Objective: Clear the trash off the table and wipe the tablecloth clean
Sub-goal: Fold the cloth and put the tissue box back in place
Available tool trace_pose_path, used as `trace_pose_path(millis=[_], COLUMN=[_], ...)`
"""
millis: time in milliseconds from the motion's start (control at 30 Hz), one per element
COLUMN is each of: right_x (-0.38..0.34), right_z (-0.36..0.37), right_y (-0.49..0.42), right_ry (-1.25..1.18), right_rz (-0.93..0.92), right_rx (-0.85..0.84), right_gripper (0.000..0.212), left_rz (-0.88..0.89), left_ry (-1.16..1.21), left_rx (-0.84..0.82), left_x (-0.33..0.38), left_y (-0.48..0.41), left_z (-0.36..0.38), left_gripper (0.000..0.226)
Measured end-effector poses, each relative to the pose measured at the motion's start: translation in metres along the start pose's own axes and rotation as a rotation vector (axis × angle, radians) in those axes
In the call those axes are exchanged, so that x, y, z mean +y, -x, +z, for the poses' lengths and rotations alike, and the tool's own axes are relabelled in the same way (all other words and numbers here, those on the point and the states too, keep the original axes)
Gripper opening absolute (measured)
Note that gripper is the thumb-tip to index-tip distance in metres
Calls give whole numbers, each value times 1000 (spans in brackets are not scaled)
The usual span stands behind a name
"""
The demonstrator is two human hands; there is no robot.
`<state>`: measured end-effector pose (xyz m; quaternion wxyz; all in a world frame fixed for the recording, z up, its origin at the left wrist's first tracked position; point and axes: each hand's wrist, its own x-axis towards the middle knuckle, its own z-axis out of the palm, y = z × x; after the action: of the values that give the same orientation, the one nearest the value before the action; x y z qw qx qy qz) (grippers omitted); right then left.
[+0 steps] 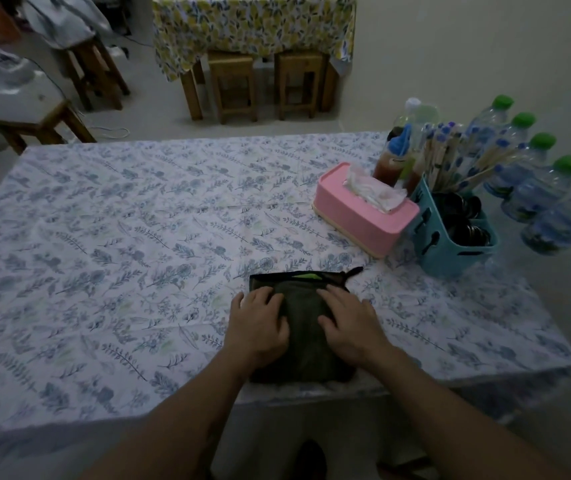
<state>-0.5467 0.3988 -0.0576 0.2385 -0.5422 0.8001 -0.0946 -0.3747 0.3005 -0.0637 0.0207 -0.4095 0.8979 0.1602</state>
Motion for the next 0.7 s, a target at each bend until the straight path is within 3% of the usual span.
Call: trace_pose_path(millis=[167, 300, 467, 700], right_x=[21, 33, 37, 52], right_z=[-65, -109, -131, -134], right_y=[-7, -15, -29, -60], right_ry=[-366, -609, -904, -1010], right_rz=[208, 407, 529, 715], right_rx=[179, 223, 309, 398], right_gripper=[54, 54, 61, 56], left_rz=[-38, -84, -100, -54], left_ry=[93, 200, 327, 468], left_rx=[14, 42, 61, -27], left_x=[19, 40, 56, 63], left_y=[-28, -54, -87, -153], left_z=[-44, -80, -119, -135], left_gripper=[45, 46, 48, 50])
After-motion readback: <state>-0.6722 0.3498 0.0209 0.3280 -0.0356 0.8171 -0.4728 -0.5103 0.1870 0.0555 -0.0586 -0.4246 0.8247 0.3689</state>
